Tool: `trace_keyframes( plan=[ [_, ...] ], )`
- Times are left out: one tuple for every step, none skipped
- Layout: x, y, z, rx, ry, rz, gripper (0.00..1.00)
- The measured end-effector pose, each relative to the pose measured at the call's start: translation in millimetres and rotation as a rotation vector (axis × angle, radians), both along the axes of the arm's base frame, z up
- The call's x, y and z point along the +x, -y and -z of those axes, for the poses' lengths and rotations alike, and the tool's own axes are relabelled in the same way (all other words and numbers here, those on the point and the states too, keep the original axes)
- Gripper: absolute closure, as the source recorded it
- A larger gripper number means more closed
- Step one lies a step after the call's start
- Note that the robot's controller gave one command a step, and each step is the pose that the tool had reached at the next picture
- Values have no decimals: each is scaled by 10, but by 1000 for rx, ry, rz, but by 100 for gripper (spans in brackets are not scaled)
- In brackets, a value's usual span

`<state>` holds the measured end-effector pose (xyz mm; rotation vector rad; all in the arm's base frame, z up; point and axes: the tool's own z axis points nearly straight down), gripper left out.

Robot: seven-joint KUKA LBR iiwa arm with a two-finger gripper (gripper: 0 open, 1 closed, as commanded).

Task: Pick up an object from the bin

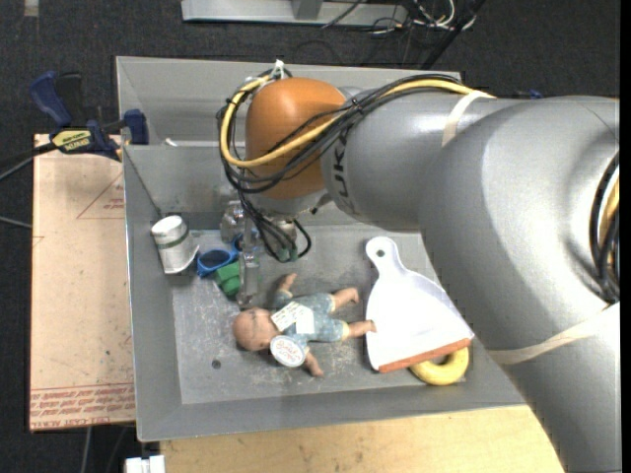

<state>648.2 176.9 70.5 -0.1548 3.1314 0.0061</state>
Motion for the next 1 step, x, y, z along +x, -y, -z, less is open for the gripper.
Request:
trace_keyframes(
  plan=[
    [-128,-116,-20,1,3,-27,0]
  ],
)
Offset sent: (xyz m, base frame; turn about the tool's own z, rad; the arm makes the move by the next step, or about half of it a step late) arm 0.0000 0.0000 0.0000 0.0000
